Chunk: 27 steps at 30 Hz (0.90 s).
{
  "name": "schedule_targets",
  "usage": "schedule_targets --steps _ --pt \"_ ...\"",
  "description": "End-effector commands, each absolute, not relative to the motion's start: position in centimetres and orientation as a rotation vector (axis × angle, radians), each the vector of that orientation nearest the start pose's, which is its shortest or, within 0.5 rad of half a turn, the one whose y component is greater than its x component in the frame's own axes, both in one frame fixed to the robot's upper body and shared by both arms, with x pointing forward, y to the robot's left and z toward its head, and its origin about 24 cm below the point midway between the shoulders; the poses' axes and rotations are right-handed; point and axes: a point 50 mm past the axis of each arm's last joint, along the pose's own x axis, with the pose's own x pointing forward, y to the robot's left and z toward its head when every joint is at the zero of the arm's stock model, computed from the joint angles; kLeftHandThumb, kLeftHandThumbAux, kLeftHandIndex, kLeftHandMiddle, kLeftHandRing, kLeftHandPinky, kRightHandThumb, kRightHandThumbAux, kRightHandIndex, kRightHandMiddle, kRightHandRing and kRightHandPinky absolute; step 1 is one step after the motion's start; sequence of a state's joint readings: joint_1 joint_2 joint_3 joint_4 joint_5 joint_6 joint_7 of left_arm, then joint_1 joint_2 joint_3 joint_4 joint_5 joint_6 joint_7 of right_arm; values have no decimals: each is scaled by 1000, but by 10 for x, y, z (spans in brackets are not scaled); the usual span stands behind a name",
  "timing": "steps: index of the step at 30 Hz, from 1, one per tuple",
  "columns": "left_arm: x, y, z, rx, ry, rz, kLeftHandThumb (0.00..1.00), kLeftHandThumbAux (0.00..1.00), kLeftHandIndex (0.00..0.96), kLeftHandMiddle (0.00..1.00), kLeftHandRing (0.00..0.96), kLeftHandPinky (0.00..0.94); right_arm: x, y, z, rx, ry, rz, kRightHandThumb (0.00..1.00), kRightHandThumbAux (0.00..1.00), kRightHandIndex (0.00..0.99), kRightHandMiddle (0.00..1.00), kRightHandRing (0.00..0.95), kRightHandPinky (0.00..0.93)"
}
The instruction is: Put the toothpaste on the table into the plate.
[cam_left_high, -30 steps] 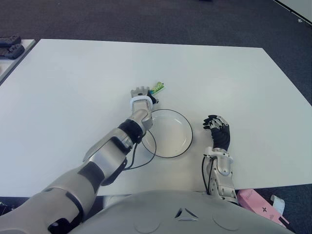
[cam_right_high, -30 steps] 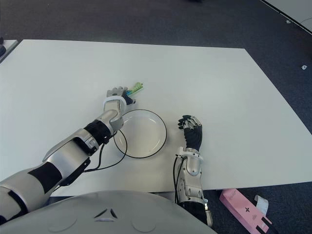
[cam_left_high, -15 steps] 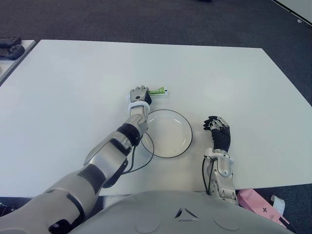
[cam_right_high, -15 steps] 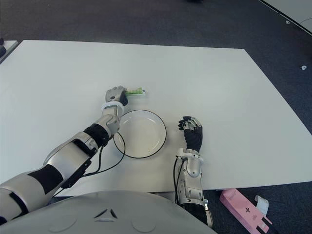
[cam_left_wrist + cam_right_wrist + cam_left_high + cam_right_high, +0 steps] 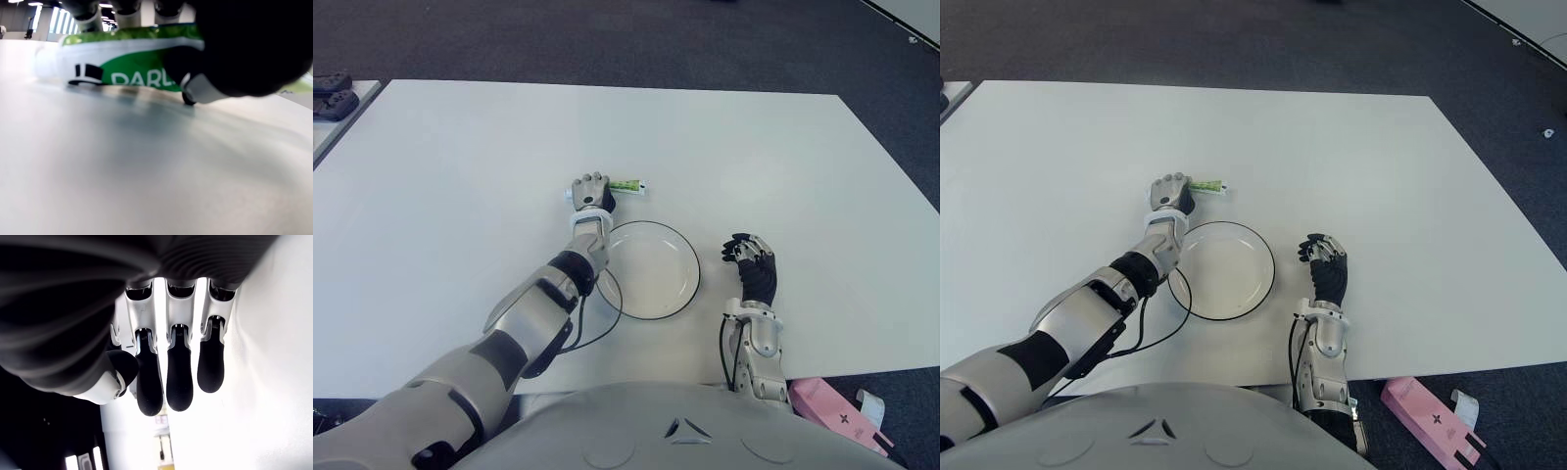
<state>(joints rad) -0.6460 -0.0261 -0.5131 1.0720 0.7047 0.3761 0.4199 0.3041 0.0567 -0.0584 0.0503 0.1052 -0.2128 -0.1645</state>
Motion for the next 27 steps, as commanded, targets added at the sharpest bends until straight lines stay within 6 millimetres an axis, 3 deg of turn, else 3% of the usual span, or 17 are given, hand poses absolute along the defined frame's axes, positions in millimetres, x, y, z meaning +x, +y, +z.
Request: schedule_targets --steps 1,27 --pt "312 92 -33 1333 318 -96 850 670 397 536 832 848 171 -173 -27 179 204 -367 706 722 432 573 547 534" --pt "306 116 -40 1367 221 -58 850 670 394 538 843 853 173 -174 -29 190 193 -361 707 721 432 576 550 536"
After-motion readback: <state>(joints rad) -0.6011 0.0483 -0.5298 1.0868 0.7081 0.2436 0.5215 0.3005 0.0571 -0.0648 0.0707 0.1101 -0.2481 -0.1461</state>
